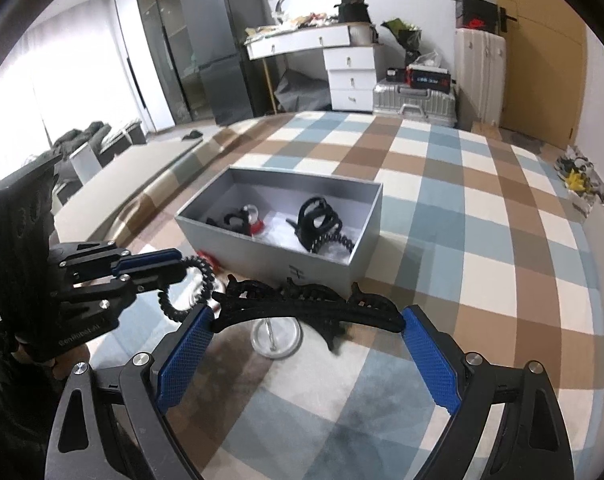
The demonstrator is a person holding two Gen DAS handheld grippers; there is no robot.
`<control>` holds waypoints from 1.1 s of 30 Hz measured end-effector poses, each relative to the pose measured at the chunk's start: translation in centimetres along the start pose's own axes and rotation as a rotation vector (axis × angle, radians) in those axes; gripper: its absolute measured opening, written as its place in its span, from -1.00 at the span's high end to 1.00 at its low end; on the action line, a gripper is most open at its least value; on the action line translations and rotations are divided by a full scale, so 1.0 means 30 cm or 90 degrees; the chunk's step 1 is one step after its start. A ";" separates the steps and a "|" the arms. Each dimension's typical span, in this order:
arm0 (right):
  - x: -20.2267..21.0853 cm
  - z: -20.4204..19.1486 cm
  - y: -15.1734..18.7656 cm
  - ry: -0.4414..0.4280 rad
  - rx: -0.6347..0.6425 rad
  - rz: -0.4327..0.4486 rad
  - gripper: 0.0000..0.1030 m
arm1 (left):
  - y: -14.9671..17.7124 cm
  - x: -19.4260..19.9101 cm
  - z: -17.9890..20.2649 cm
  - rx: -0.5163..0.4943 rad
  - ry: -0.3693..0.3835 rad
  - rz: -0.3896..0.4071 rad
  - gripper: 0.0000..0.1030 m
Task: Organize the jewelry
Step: 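Lift the black spiral hair tie with the left gripper while the right lifts the clips, then lower both held items into the grey box and open both grippers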
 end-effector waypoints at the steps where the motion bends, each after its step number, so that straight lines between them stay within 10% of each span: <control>1: 0.003 0.002 -0.003 -0.001 -0.004 0.006 -0.84 | -0.005 0.006 -0.007 0.006 -0.001 0.008 0.91; 33: -0.101 -0.017 -0.126 -0.004 -0.009 0.037 -0.84 | -0.119 -0.043 -0.130 0.045 -0.062 0.054 0.91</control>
Point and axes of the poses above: each gripper's, at about its wrist camera, not at the fingertips, and x roughly against the way its jaws point, z to its right, y to its underside, the point moved 2 cm from there along -x, roughly the way its jaws point, and after that the axes turned 6 degrees about -z, right-handed, at the moved point
